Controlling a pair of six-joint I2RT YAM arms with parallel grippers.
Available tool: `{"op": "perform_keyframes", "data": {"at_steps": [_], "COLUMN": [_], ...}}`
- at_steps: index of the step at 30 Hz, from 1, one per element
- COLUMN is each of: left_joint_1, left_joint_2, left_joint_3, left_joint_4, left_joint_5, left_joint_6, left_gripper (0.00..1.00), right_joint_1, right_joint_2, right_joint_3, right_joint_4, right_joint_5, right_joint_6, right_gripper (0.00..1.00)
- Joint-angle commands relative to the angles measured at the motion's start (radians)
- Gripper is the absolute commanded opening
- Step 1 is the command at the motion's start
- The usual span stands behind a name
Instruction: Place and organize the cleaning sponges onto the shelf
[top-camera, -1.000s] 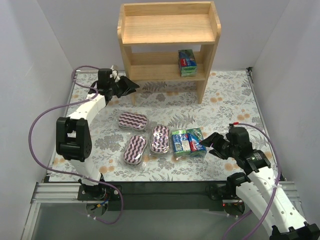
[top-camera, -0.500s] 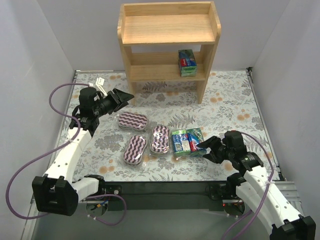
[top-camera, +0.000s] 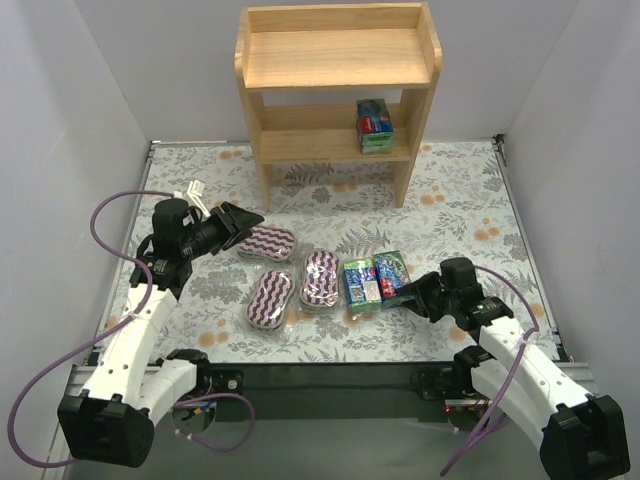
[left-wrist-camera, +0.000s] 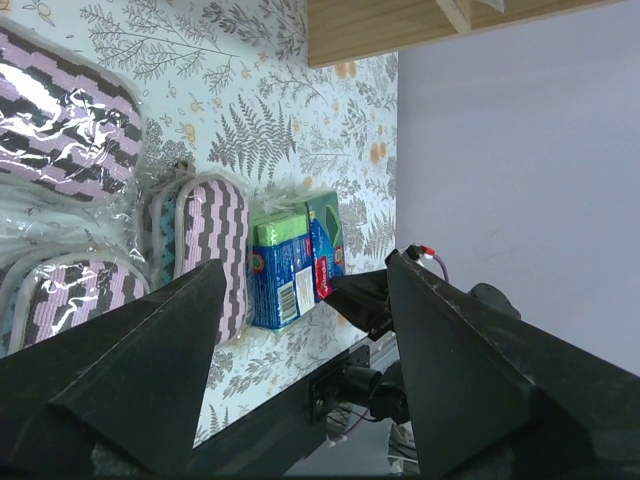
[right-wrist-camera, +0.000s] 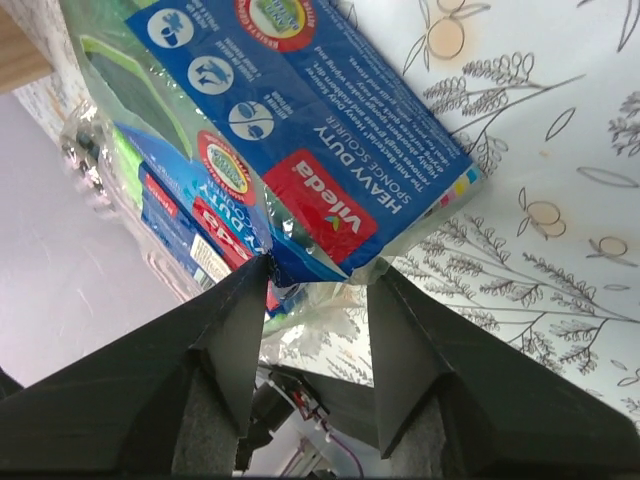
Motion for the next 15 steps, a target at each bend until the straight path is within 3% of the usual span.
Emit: {"op": "perform_keyframes", "data": {"at_steps": [1, 3, 10, 11, 15], "left_joint_1": [0.001, 0.001, 0.001, 0.003, 0.001], "left_joint_2": [-0.035, -0.035, -0.036, -0.036, -0.042], "left_joint_3": [-0.017, -0.017, -0.015, -0.014, 0.005], "left_joint_4": [-0.069, -0.075, -0.082, -0.083, -0.095], "left_joint_5": [-0.01, -0.009, -0.006, -0.006, -0.013], "left_joint_6": [0.023, 0.026, 0.029, 0.031, 0.035], "left_gripper": [0.61, 0.61, 0.6, 0.6, 0.6], "right_joint_1": [0.002, 0.002, 0.002, 0.001, 0.001], "right_joint_2": [0.033, 0.064, 0.128, 0.125, 0.09], "right_joint_3": [0.016, 0.019, 0.068, 0.077, 0.123], "right_joint_4": [0.053, 0.066, 0.073, 0.073, 0.068], "right_joint_5": [0.077, 0.097, 0.146, 0.146, 0.104], "right_joint_6": [0.019, 0.007, -0.041, -0.045, -0.08], "right_gripper": [0.36, 0.34, 0.11, 0.04, 0.01]}}
